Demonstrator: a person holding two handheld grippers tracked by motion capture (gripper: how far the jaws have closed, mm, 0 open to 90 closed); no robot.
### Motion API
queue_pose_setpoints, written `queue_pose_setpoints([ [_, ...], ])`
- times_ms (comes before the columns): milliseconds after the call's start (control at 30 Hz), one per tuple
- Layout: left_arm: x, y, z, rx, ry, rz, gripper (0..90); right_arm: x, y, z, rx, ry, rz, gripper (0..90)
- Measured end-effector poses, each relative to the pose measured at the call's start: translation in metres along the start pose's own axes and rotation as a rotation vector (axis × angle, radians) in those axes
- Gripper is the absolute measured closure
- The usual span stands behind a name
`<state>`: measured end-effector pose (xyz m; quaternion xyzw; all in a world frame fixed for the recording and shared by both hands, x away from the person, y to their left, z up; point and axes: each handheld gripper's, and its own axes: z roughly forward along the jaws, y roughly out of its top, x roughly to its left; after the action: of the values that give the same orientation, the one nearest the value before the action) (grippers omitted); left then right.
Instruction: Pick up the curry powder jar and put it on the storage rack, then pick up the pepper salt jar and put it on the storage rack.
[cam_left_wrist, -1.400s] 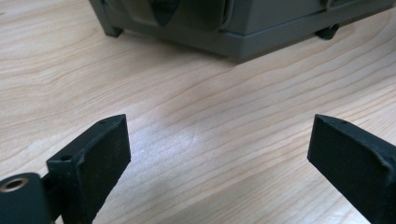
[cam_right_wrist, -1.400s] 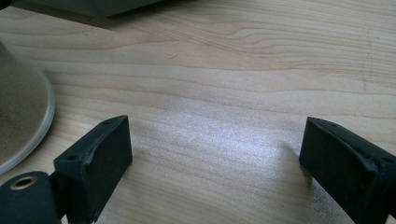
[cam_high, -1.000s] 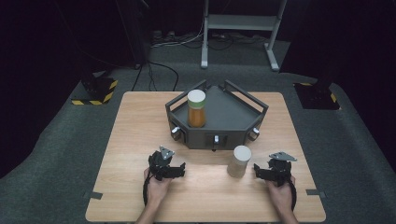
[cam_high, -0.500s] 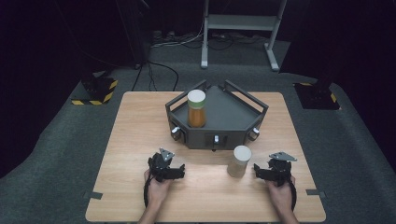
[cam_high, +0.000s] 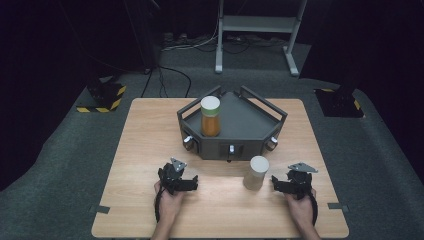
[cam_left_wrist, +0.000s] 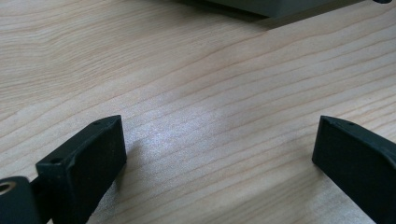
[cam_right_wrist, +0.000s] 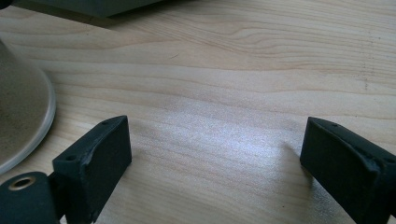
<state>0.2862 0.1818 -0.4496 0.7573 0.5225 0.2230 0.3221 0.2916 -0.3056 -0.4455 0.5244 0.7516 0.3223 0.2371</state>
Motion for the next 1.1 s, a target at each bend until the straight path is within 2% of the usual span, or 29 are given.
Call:
queue_pose_setpoints([
  [1100, -0.0007, -0.0006, -0.0004, -0.003, 0.003, -0.005, 3.7, -0.0069, 0.0018, 0.0011, 0.006, 0.029, -0.020, 5.7],
])
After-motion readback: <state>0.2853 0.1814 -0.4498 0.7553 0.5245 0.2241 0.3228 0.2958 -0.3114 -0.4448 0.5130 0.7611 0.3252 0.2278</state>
